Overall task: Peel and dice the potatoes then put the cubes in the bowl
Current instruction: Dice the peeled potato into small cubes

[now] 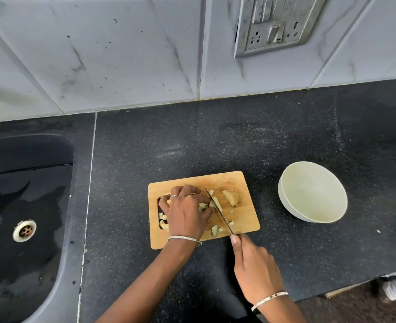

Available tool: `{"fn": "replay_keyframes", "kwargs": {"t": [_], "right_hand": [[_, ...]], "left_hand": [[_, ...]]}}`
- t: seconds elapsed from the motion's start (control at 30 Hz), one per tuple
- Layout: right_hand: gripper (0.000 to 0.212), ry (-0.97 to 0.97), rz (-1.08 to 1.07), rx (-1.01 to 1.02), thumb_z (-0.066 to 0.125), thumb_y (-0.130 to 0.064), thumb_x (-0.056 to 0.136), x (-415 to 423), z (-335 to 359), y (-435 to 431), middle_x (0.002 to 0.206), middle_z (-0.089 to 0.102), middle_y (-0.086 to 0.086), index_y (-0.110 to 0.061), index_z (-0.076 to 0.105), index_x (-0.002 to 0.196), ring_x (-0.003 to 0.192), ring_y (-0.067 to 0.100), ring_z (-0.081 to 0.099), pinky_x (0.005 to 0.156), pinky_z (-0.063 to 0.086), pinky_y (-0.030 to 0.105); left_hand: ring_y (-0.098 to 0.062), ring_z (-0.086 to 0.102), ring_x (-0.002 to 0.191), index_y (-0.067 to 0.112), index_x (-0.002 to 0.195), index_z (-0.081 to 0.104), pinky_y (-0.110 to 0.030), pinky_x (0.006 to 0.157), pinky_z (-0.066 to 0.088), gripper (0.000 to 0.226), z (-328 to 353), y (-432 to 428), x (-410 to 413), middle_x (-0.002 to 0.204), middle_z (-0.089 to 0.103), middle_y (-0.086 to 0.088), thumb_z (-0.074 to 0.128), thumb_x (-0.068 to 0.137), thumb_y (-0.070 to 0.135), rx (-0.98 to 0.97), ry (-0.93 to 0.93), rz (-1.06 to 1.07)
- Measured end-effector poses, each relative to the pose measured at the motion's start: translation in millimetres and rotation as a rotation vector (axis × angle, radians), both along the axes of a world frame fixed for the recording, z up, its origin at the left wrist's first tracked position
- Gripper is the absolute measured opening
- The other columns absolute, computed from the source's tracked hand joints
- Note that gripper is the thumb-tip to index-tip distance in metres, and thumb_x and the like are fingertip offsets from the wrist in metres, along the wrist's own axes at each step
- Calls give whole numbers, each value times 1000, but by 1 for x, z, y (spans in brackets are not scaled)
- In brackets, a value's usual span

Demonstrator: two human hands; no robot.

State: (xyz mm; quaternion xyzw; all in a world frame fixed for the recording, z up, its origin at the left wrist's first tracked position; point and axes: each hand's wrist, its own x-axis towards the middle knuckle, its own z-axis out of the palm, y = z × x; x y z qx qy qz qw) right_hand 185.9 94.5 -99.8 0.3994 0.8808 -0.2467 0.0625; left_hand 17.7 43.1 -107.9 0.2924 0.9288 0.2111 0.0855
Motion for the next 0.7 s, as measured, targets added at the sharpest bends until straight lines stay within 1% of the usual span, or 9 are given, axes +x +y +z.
{"fn": "replay_keyframes", "kwargs": {"t": [0.07, 0.2, 0.33, 0.4, 0.47, 0.53, 0.6, 0.7], "right_hand": [[40, 4, 0, -25, 10, -52, 99, -1, -3, 1, 73, 52, -7, -31, 43, 93, 84, 28, 65, 62, 38, 40], [43, 13, 2, -70, 11, -51, 100, -4, -3, 2, 79, 60, -5, -30, 48, 95, 85, 27, 64, 64, 42, 41], [36, 17, -9, -101, 14, -49, 102, -7, -4, 1, 72, 51, -9, -33, 44, 91, 85, 27, 63, 63, 38, 39], [39, 23, -19, -126, 14, -50, 102, -11, -5, 2, 73, 53, -9, -34, 47, 91, 83, 27, 64, 63, 41, 40], [43, 18, -41, -151, 14, -52, 101, -16, -6, 4, 79, 59, -4, -32, 51, 92, 84, 30, 64, 67, 47, 42], [47, 2, -55, -147, 14, -53, 101, -19, -7, 4, 89, 65, 2, -30, 55, 96, 88, 33, 64, 72, 49, 43], [49, -17, -51, -112, 15, -52, 102, -20, -5, 3, 96, 67, 5, -28, 57, 105, 94, 35, 64, 72, 48, 42], [49, -43, -19, -77, 14, -51, 102, -19, -2, 2, 99, 68, 6, -28, 56, 110, 97, 36, 64, 70, 45, 41]], "left_hand": [[-13, 40, 119, 40, 92, 74, -43, 100, 19, 20, 0, 1, -1, 116, 58, 20, 76, 74, 49, 5, -17, 1], [-14, 40, 119, 39, 91, 76, -42, 97, 17, 17, 0, 2, -1, 116, 60, 20, 77, 74, 44, 18, -41, 18], [-13, 39, 119, 39, 90, 76, -43, 98, 18, 16, 0, 2, -1, 116, 61, 20, 77, 75, 41, 21, -52, 26], [-13, 39, 119, 39, 90, 76, -43, 98, 18, 16, 0, 3, -1, 117, 60, 20, 78, 74, 40, 19, -60, 28], [-13, 39, 119, 38, 90, 76, -43, 97, 18, 16, -1, 3, -2, 116, 61, 20, 78, 74, 40, 22, -65, 32], [-13, 39, 118, 38, 88, 76, -42, 96, 19, 16, -1, 3, -2, 116, 61, 20, 79, 73, 40, 28, -64, 37], [-13, 38, 118, 39, 88, 76, -43, 97, 19, 17, -2, 3, -3, 116, 61, 21, 79, 71, 42, 27, -65, 39], [-13, 38, 119, 41, 86, 76, -43, 95, 19, 17, 0, 2, -5, 116, 60, 21, 80, 70, 44, 29, -62, 46]]}}
